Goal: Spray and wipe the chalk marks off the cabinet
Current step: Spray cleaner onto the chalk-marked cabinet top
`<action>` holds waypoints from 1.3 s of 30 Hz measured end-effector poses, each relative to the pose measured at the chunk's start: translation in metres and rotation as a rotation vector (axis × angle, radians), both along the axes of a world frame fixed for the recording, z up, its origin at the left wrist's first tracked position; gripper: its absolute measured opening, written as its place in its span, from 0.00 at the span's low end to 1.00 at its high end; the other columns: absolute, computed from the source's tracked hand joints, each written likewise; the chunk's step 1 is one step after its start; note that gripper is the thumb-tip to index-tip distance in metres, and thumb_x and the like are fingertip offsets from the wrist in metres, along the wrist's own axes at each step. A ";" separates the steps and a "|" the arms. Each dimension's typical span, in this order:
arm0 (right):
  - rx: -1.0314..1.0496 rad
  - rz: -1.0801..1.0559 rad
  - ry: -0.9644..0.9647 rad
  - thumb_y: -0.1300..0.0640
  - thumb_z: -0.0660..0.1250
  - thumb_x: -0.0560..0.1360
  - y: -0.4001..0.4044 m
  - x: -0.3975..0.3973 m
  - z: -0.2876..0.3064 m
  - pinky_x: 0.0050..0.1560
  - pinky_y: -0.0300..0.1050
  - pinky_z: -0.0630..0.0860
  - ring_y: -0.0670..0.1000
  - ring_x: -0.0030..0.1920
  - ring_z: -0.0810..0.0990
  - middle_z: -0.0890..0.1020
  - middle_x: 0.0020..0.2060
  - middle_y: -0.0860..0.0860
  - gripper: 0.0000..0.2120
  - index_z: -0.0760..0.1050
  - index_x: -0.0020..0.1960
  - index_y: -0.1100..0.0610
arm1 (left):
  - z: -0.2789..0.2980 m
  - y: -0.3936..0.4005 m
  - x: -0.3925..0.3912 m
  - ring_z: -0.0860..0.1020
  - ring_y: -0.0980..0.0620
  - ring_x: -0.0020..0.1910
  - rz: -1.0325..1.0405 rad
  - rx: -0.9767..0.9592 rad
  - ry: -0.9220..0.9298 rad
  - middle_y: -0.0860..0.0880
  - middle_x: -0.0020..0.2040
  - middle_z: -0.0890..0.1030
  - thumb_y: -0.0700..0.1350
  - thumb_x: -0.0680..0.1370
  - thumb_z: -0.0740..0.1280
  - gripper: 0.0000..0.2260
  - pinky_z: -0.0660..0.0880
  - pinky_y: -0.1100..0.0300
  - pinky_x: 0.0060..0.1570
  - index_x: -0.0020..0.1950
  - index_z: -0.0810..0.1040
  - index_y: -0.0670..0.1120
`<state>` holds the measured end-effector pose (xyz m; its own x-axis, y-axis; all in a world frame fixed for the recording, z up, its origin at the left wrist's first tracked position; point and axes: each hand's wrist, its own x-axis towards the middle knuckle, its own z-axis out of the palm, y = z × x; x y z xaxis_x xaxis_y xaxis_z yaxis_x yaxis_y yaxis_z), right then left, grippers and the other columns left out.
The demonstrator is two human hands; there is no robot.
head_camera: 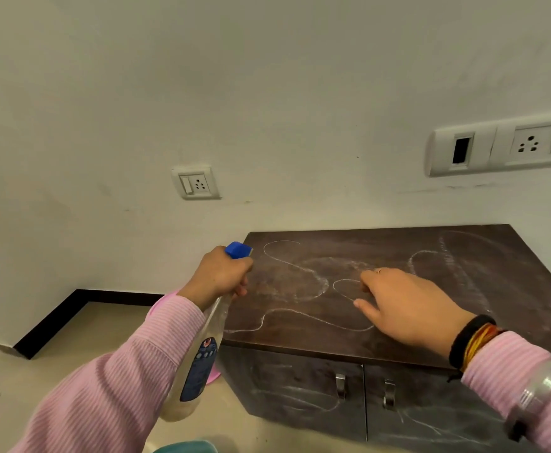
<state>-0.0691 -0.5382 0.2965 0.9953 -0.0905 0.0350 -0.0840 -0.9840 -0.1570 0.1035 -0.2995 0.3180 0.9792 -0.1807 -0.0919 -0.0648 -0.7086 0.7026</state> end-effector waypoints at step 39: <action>0.079 -0.095 -0.124 0.38 0.57 0.79 -0.034 -0.013 0.026 0.47 0.50 0.79 0.49 0.44 0.78 0.79 0.46 0.47 0.16 0.73 0.54 0.49 | 0.037 -0.003 -0.096 0.77 0.52 0.28 -0.192 0.075 -0.086 0.43 0.30 0.81 0.40 0.73 0.67 0.08 0.77 0.55 0.36 0.36 0.80 0.38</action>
<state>-0.0823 -0.5718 0.3223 0.9706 -0.1912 0.1463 -0.1509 -0.9567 -0.2488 0.0076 -0.3023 0.3553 0.9323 -0.3605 -0.0296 -0.2611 -0.7273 0.6347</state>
